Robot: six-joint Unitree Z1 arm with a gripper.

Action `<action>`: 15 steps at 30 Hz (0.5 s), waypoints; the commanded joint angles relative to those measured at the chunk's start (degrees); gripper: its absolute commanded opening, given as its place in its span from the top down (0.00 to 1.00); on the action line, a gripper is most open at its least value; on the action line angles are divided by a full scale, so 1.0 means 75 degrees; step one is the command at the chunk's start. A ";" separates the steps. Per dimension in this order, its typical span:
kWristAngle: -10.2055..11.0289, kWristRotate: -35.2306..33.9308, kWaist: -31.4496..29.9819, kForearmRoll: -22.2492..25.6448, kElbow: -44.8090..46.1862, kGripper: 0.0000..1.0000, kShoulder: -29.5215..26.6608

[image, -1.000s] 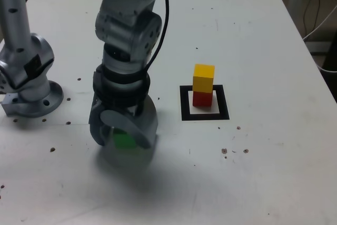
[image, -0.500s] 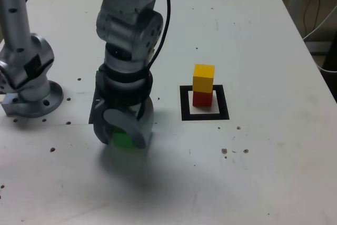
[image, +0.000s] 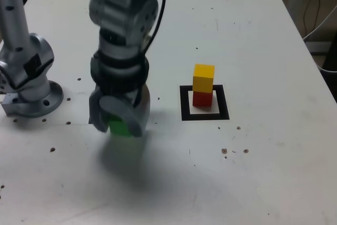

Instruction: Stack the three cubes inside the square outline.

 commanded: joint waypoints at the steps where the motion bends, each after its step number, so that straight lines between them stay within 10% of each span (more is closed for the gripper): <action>1: 0.0122 0.0139 0.0186 0.0527 -0.0386 0.89 -0.0149; 15: 0.0601 0.2873 0.2722 0.3193 -0.3986 0.89 0.0403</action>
